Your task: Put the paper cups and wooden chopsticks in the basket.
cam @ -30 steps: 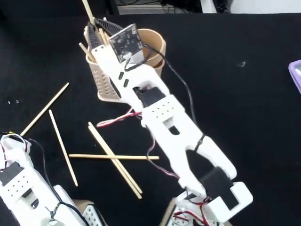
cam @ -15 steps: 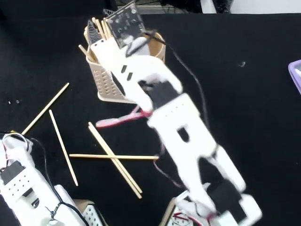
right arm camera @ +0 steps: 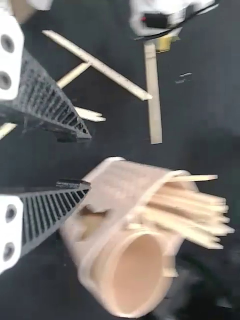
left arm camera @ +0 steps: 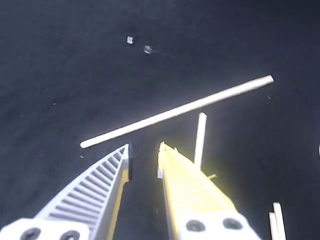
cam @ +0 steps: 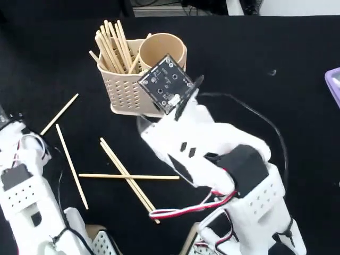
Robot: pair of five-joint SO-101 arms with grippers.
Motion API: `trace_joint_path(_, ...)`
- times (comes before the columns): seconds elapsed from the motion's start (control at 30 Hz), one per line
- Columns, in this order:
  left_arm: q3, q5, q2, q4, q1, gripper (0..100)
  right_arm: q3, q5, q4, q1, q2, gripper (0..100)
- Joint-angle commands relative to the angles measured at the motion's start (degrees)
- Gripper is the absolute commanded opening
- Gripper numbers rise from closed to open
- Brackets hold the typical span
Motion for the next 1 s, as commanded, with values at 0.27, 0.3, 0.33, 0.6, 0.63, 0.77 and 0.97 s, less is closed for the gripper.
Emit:
trace_joint_path(0.27, -24.31, -16.09, 37.10, 0.70, 1.89, 11, 31.96, 9.23, -15.65, 3.69, -5.14, 13.0)
trace_joint_path(0.3, -26.77, -18.90, 40.00, 0.79, 1.63, 11, 35.21, 9.23, -17.93, 4.04, -6.20, 13.0)
trace_joint_path(0.33, -29.41, -21.80, 42.73, 1.58, 1.01, 11, 38.46, 9.41, -20.04, 4.22, -7.16, 13.0)
trace_joint_path(0.6, -58.68, -33.32, 61.19, 20.92, 0.75, 19, 61.76, 7.47, -37.80, 4.13, -12.26, 13.0)
trace_joint_path(0.63, -62.02, -35.60, 63.47, 22.86, 0.84, 18, 63.16, 7.12, -39.21, 4.13, -12.35, 13.0)
trace_joint_path(0.77, -73.45, -43.96, 72.62, 25.93, 0.48, 17, 65.63, 7.12, -41.67, 4.13, -12.44, 12.8)
trace_joint_path(0.97, -86.90, -47.38, 85.98, 26.20, -0.48, 17, 67.74, 7.12, -42.37, 4.13, -12.44, 12.8)
